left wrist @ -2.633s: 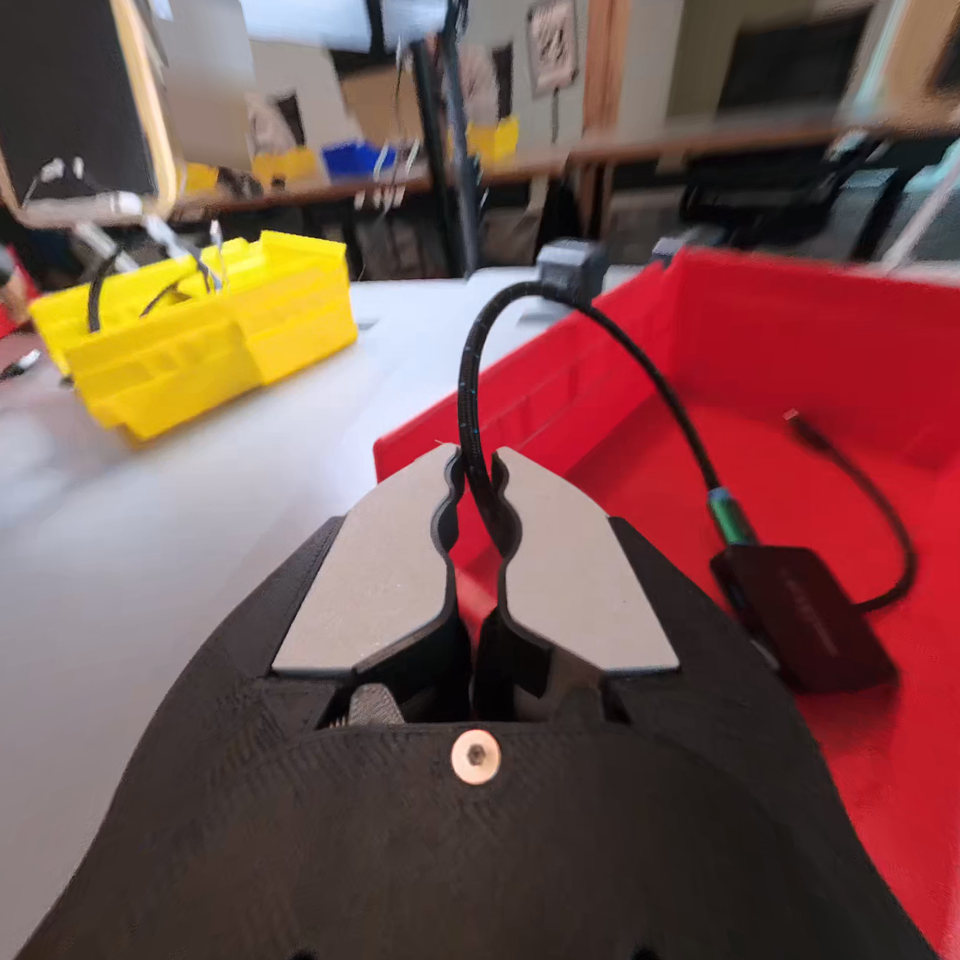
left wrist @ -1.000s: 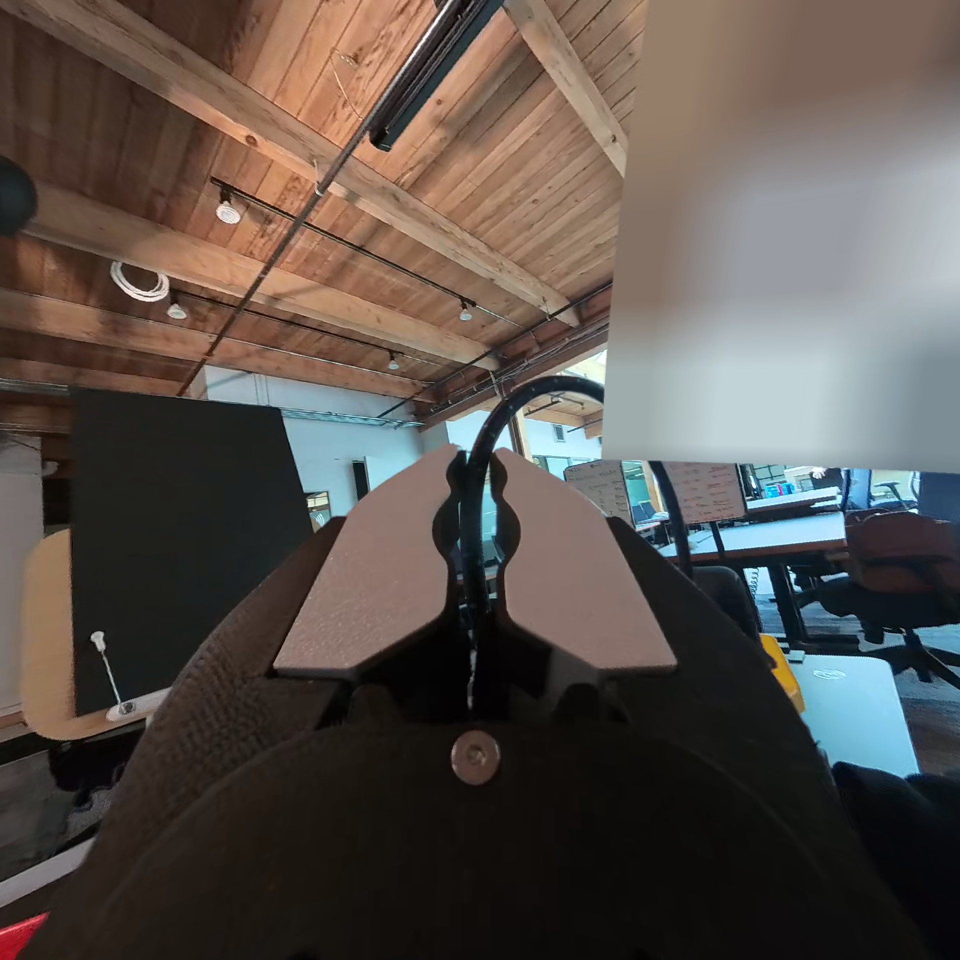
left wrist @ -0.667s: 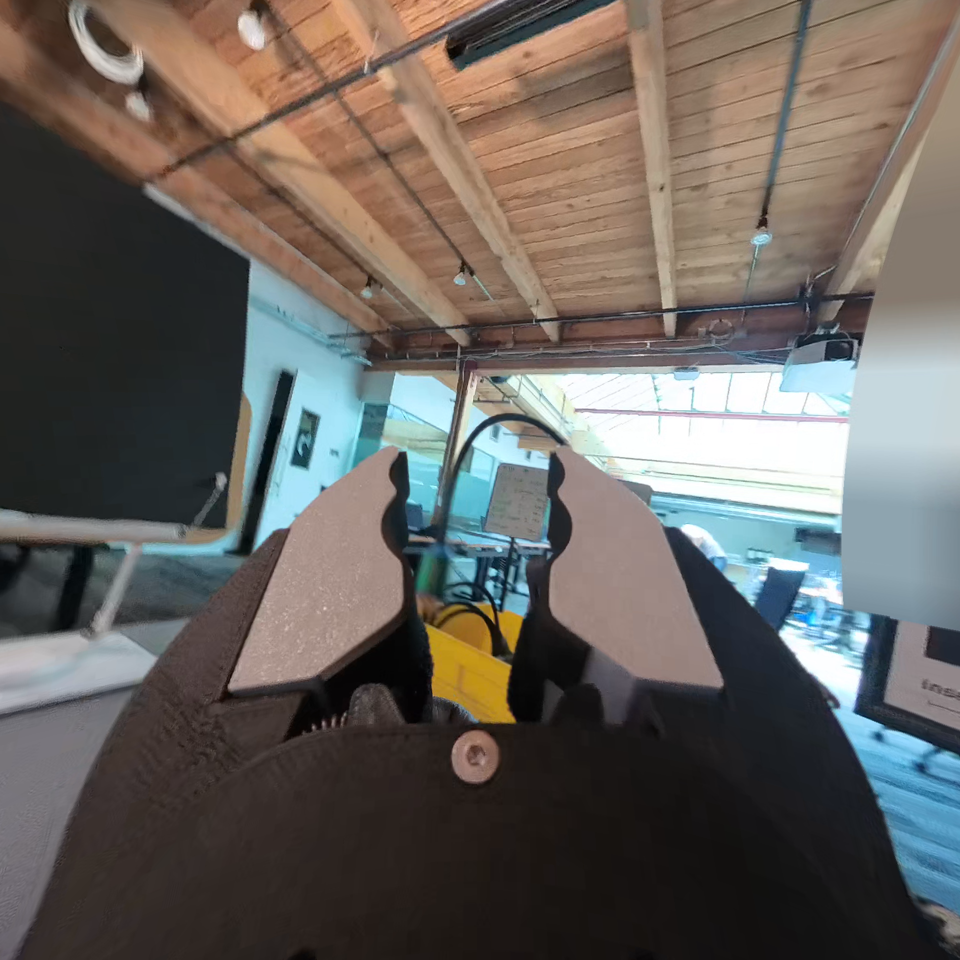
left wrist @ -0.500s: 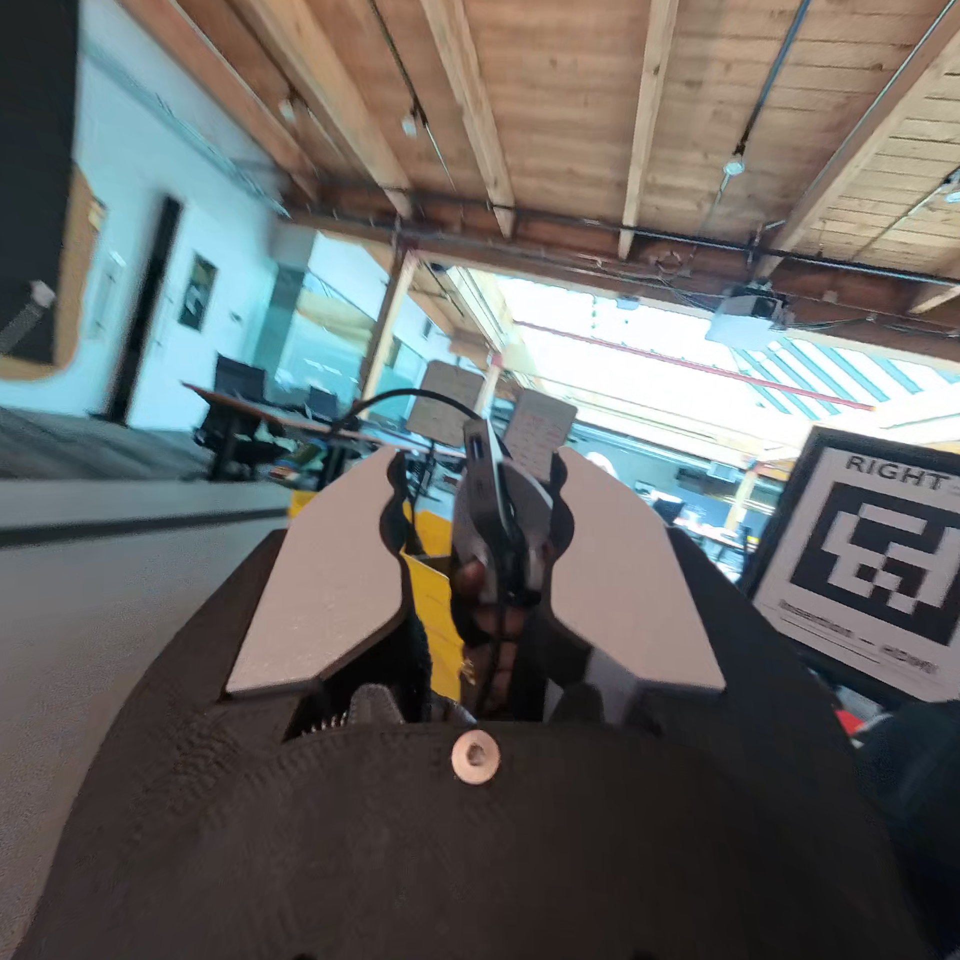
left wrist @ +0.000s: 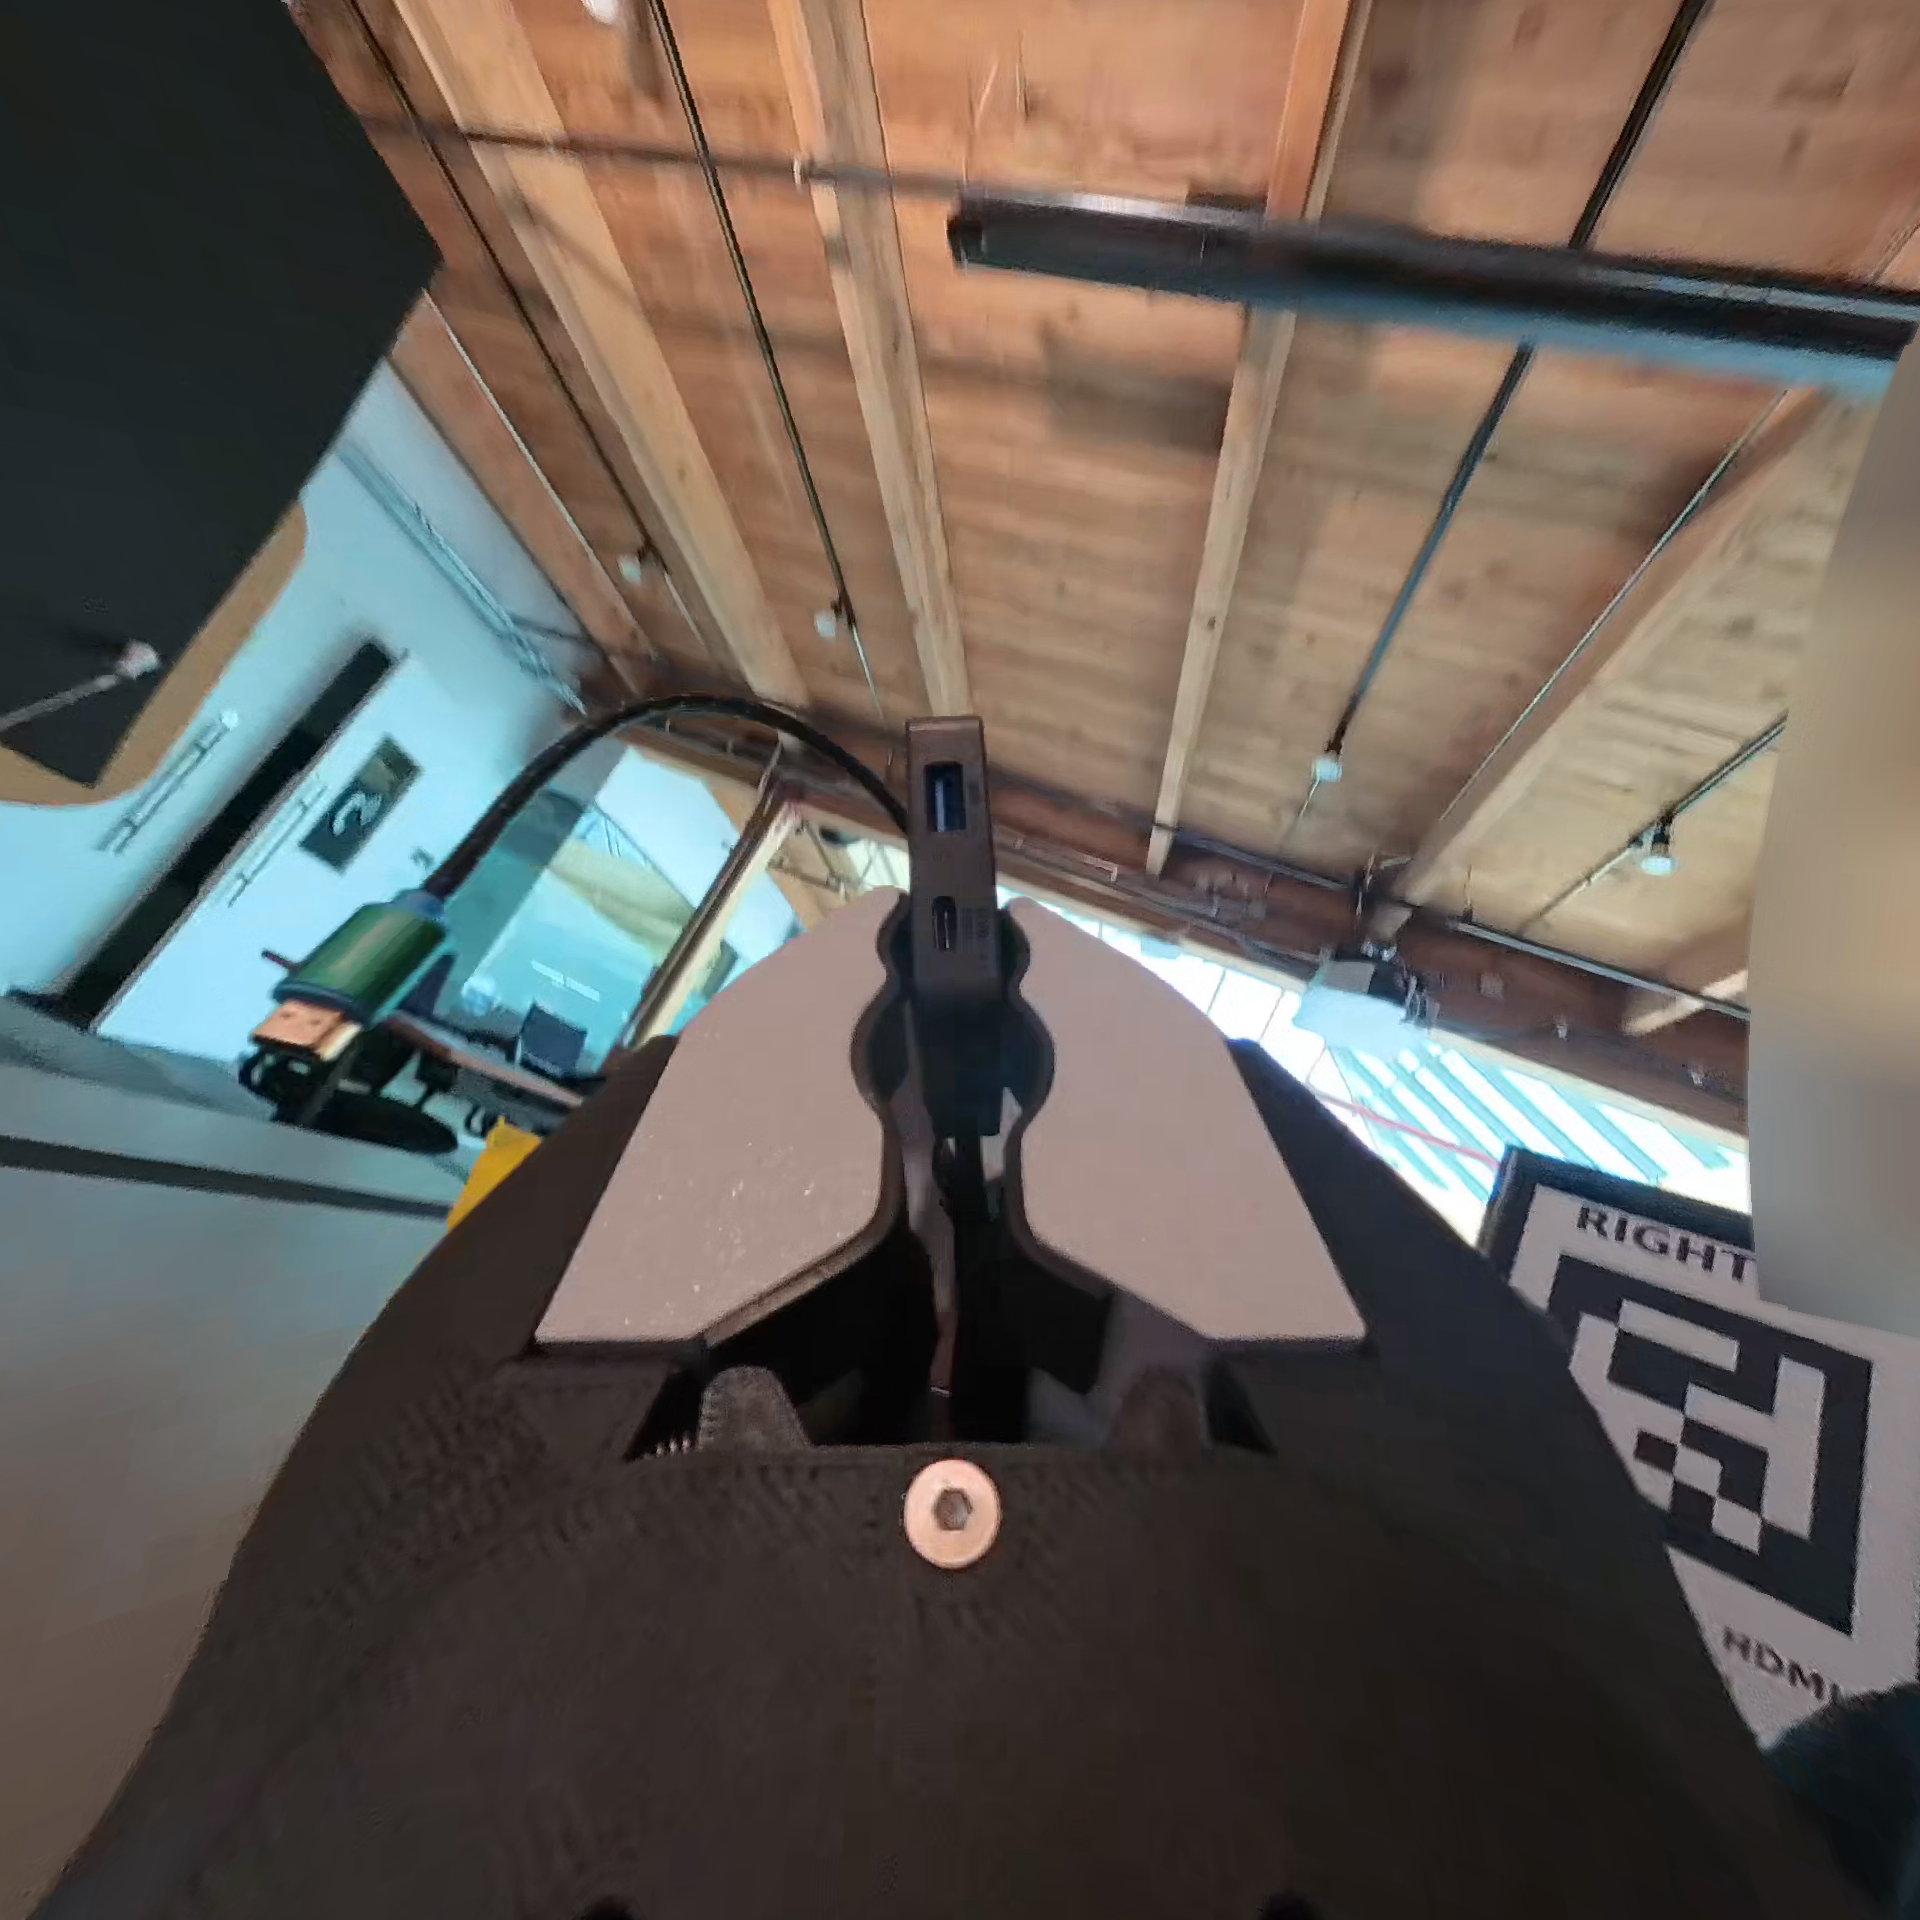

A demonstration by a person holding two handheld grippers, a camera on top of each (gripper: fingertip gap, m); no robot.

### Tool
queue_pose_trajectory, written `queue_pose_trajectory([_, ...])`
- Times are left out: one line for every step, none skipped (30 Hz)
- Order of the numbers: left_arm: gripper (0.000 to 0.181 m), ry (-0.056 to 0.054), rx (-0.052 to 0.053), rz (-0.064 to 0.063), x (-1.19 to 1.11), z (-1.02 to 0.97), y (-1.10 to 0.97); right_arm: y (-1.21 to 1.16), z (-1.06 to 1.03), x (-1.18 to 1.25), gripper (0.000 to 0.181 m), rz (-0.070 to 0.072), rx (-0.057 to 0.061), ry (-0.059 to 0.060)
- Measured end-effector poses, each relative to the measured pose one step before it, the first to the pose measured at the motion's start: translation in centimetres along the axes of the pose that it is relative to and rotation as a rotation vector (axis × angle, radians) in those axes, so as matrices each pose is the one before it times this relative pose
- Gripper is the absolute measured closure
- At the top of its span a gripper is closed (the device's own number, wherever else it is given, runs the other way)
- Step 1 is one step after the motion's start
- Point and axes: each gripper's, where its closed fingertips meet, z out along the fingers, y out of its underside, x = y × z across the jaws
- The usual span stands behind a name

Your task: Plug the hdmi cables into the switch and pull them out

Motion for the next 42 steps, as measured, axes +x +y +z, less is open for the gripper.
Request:
queue_pose_trajectory([0.169,0.0062,0.0131,0.0063,-0.034,-0.072,-0.500,-0.049,0.005,0.016,0.159,0.0050,0.0152,0.0002])
queue_pose_trajectory([0.169,0.0050,-0.0059,0.0089,-0.017,0.007,-0.205,0.218,0.142,-0.023,0.158,0.0068,-0.0064,-0.0052])
queue_pose_trajectory([0.169,0.0054,-0.0157,0.0086,0.044,0.044,0.057,0.281,0.199,-0.152,0.156,0.0046,-0.0126,-0.0126])
queue_pose_trajectory([0.169,0.0100,-0.0152,0.0053,0.154,0.059,0.175,0.218,0.186,-0.117,0.156,0.0024,-0.0068,-0.0084])
queue_pose_trajectory([0.169,0.0119,-0.0099,0.0002,0.199,0.057,0.234,0.028,0.082,-0.042,0.166,-0.0009,0.0066,-0.0027])
queue_pose_trajectory([0.169,0.0096,-0.0014,-0.0047,0.151,0.012,0.181,-0.132,-0.035,-0.146,0.167,0.0004,0.0175,-0.0107])
queue_pose_trajectory([0.168,0.0073,0.0049,-0.0083,0.055,-0.030,0.068,0.019,-0.039,-0.121,0.168,0.0110,0.0003,-0.0084])
queue_pose_trajectory([0.168,0.0069,0.0021,-0.0070,-0.031,-0.078,0.023,0.096,-0.040,0.054,0.168,-0.0017,-0.0120,0.0038])
queue_pose_trajectory([0.168,-0.0018,-0.0041,-0.0078,-0.178,-0.052,0.045,0.075,-0.054,0.202,0.168,-0.0093,-0.0158,0.0160])
queue_pose_trajectory([0.168,-0.0038,-0.0107,-0.0172,-0.219,0.011,0.093,-0.013,-0.071,0.213,0.168,-0.0067,-0.0092,0.0146])
queue_pose_trajectory([0.168,0.0015,-0.0169,-0.0262,-0.131,0.062,0.150,-0.070,-0.090,0.149,0.168,0.0023,-0.0047,0.0068])
queue_pose_trajectory([0.167,0.0040,-0.0213,-0.0280,-0.073,0.076,0.189,-0.054,-0.121,0.118,0.168,0.0038,-0.0053,0.0039])
queue_pose_trajectory([0.166,0.0045,-0.0276,-0.0256,-0.062,0.095,0.286,-0.036,-0.108,0.128,0.168,-0.0024,-0.0067,0.0070])
queue_pose_trajectory([0.165,0.0064,-0.0283,-0.0240,-0.065,0.107,0.326,0.074,-0.067,0.097,0.168,-0.0086,-0.0116,0.0081])
queue_pose_trajectory([0.163,0.0128,-0.0176,-0.0259,0.009,0.094,0.242,0.137,0.016,-0.023,0.168,-0.0114,-0.0127,0.0029])
queue_pose_trajectory([0.164,0.0178,-0.0072,-0.0316,0.085,0.052,0.182,0.200,0.083,-0.129,0.168,-0.0108,-0.0131,-0.0036])
queue_pose_trajectory([0.162,0.0175,-0.0058,-0.0326,0.077,0.043,0.235,0.241,0.128,-0.079,0.168,-0.0100,-0.0145,0.0000])
queue_pose_trajectory([0.162,0.0101,-0.0038,-0.0253,-0.012,0.028,0.203,0.135,0.077,0.006,0.168,-0.0079,-0.0095,0.0035])
queue_pose_trajectory([0.162,-0.0006,-0.0006,-0.0142,-0.107,-0.013,0.116,0.038,0.005,0.060,0.168,-0.0020,-0.0048,0.0037])
queue_pose_trajectory([0.164,-0.0121,0.0035,0.0000,-0.201,-0.060,-0.005,0.080,-0.015,0.073,0.168,0.0014,-0.0064,0.0028])
queue_pose_trajectory([0.167,-0.0160,0.0051,0.0159,-0.187,-0.087,-0.029,0.109,0.010,0.036,0.168,0.0012,-0.0049,0.0028])
queue_pose_trajectory([0.168,-0.0048,0.0114,0.0195,0.003,-0.077,-0.058,0.050,0.051,-0.129,0.168,-0.0020,0.0019,-0.0076])
queue_pose_trajectory([0.168,0.0075,0.0214,0.0047,0.181,-0.049,-0.101,-0.019,0.091,-0.242,0.168,0.0007,0.0090,-0.0142])
queue_pose_trajectory([0.169,0.0097,0.0298,-0.0078,0.157,-0.064,-0.151,-0.083,0.075,-0.159,0.168,0.0059,0.0143,-0.0096])
queue_pose_trajectory([0.169,0.0044,0.0346,-0.0071,0.037,-0.144,-0.235,-0.374,-0.054,0.004,0.167,0.0096,0.0347,0.0014])
queue_pose_trajectory([0.168,-0.0038,0.0316,-0.0046,-0.112,-0.204,-0.301,-0.525,-0.215,0.184,0.167,0.0145,0.0437,0.0107])
queue_pose_trajectory([0.169,-0.0115,0.0189,-0.0050,-0.254,-0.169,-0.266,-0.425,-0.252,0.247,0.169,0.0207,0.0332,0.0118])
queue_pose_trajectory([0.169,-0.0142,0.0025,-0.0043,-0.300,-0.085,-0.135,-0.063,-0.131,0.317,0.170,0.0237,0.0034,0.0147])
queue_pose_trajectory([0.168,-0.0091,-0.0075,0.0002,-0.185,-0.003,0.020,0.180,0.018,0.217,0.170,0.0131,-0.0151,0.0070])
queue_pose_trajectory([0.168,-0.0050,-0.0045,0.0068,-0.044,0.016,0.038,0.184,0.066,0.053,0.170,0.0018,-0.0124,0.0014])
queue_pose_trajectory([0.169,-0.0005,-0.0035,0.0119,0.069,0.026,0.083,0.167,0.071,-0.082,0.170,-0.0099,-0.0084,-0.0010])
queue_pose_trajectory([0.169,0.0009,-0.0069,0.0138,0.111,0.052,0.136,0.185,0.064,-0.069,0.170,-0.0173,-0.0083,0.0035])
queue_pose_trajectory([0.169,-0.0021,-0.0093,0.0149,0.063,0.052,0.146,0.139,0.059,-0.003,0.170,-0.0169,-0.0031,0.0091])
queue_pose_trajectory([0.169,-0.0049,-0.0045,0.0122,0.008,0.031,0.084,-0.010,0.020,0.057,0.170,-0.0084,0.0096,0.0092])
queue_pose_trajectory([0.169,-0.0023,0.0040,0.0039,0.003,-0.012,-0.012,-0.014,0.033,0.009,0.170,0.0036,0.0130,0.0013])
queue_pose_trajectory([0.169,0.0006,0.0079,-0.0028,0.022,-0.028,-0.030,-0.005,0.046,-0.030,0.170,0.0067,0.0143,-0.0026])
queue_pose_trajectory([0.169,-0.0063,0.0069,0.0045,-0.050,-0.076,-0.028,0.031,0.022,0.099,0.170,-0.0004,0.0143,0.0088])
queue_pose_trajectory([0.169,-0.0137,0.0008,0.0185,-0.111,-0.111,-0.047,0.094,0.009,0.142,0.170,-0.0146,0.0039,0.0117])
queue_pose_trajectory([0.169,-0.0066,-0.0002,0.0192,0.007,-0.099,-0.095,0.079,0.038,-0.070,0.170,-0.0078,0.0059,-0.0012])
queue_pose_trajectory([0.169,0.0041,0.0015,0.0134,0.145,-0.074,-0.119,0.063,0.073,-0.182,0.170,-0.0032,0.0030,-0.0114])
queue_pose_trajectory([0.170,0.0036,0.0017,0.0129,0.142,-0.058,-0.106,0.045,0.049,-0.128,0.170,-0.0072,0.0022,-0.0071])
queue_pose_trajectory([0.170,0.0014,0.0012,0.0103,0.086,-0.042,-0.076,0.016,0.014,-0.089,0.170,-0.0076,0.0027,-0.0024])
